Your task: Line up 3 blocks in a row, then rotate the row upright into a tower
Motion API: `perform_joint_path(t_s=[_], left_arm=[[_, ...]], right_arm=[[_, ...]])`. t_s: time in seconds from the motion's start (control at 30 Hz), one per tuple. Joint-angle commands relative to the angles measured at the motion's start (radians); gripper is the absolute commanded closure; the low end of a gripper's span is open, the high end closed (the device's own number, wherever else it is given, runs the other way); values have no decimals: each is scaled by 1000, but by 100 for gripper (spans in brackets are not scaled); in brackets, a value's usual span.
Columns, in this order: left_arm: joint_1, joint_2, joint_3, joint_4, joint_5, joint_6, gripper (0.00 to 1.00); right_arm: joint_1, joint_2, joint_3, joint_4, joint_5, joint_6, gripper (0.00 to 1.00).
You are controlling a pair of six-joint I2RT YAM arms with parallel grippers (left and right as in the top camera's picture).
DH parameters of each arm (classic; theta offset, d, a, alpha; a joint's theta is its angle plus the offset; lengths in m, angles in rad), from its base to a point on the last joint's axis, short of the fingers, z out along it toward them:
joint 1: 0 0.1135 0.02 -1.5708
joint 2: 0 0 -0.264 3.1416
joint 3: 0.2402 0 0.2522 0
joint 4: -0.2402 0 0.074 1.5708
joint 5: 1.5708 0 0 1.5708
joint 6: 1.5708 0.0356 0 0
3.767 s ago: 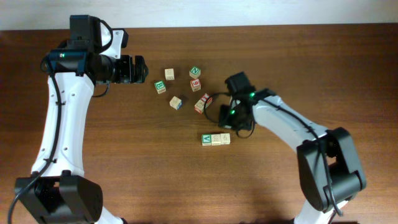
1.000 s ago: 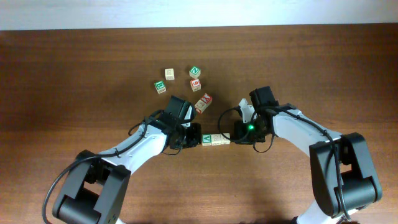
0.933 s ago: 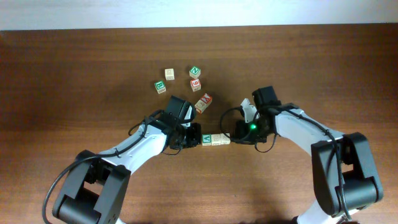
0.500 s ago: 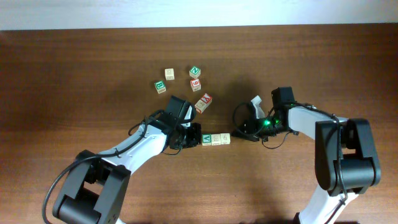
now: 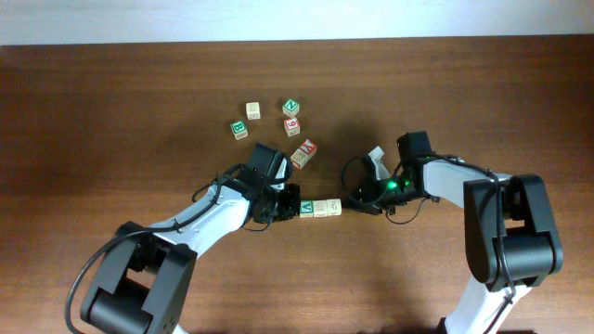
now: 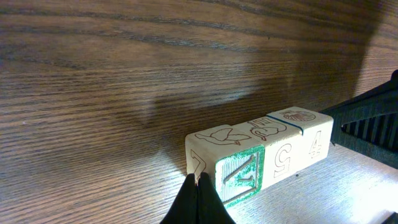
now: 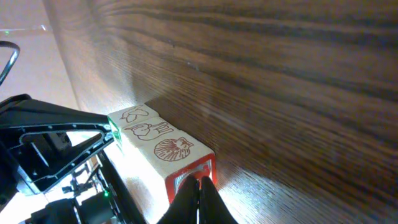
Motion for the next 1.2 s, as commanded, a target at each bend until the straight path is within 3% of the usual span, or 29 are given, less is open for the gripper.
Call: perform_joint_path(t_s=[0.0,0.63,1.17], left_arm=[[-3,11,-8,3,10,21,100],[-3,12,-8,13,11,32,100],[-3,12,-8,14,11,32,100]], right_arm=[[6,12,-9,-14,12,5,96],[11,-47,-8,-24,-41,-38,96],[184,-48,154,-115,-30,-34,95]])
